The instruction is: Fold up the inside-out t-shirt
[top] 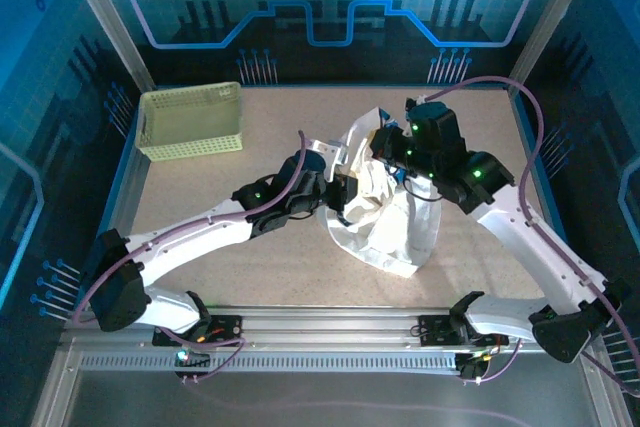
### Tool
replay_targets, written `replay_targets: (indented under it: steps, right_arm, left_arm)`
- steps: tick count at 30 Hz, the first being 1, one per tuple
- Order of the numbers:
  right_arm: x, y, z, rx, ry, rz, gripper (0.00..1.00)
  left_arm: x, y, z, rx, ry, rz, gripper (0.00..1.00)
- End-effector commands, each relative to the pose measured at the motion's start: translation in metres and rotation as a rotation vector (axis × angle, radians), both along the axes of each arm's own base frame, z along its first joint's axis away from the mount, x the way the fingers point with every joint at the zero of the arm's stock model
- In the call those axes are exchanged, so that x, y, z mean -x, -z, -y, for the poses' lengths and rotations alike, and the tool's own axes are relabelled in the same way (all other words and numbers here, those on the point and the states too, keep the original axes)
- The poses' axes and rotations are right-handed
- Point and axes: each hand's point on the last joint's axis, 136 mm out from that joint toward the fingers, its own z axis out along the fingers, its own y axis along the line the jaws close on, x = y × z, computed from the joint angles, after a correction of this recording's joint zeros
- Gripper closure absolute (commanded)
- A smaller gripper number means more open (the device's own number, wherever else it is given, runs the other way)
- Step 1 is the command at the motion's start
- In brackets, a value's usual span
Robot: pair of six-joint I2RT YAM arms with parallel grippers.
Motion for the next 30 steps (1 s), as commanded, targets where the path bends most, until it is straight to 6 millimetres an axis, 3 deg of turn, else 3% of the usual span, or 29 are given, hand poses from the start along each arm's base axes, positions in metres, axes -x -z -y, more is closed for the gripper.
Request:
replay_targets:
  steps: [1, 4, 6, 7, 12, 16, 20, 30]
  right_arm:
    - [-0.006, 0.015, -0.001, 0.085, -0.006, 0.012, 1.0]
    - [-0.009, 0.039, 0.003, 0.172, -0.026, -0.027, 0.99]
    - [-0.009, 0.054, 0.009, 0.225, -0.062, -0.04, 0.72]
    - [-0.007, 0.059, 0.013, 0.247, -0.077, -0.045, 0.64]
    - [0.026, 0.073, 0.006, 0.303, -0.254, 0.062, 0.42]
    - [0.052, 0.095, -0.014, 0.293, -0.362, 0.047, 0.38]
    - [0.058, 0.129, -0.028, 0.257, -0.368, -0.015, 0.38]
    - [0.012, 0.149, -0.024, 0.389, -0.258, 0.01, 0.37]
  left_arm:
    - [-0.007, -0.022, -0.012, 0.02, -0.05, 0.017, 0.92]
    - [-0.009, -0.024, -0.024, 0.039, -0.073, 0.0, 0.97]
    - [-0.012, -0.025, -0.035, 0.072, -0.096, -0.02, 0.98]
    - [-0.014, -0.025, -0.04, 0.092, -0.107, -0.032, 0.98]
    - [-0.018, -0.024, -0.051, 0.147, -0.105, -0.076, 0.99]
    - [-0.018, -0.026, -0.049, 0.149, -0.09, -0.072, 1.0]
    - [-0.018, -0.03, -0.047, 0.155, -0.074, -0.061, 1.0]
    - [-0.011, -0.032, -0.046, 0.163, -0.044, -0.065, 0.98]
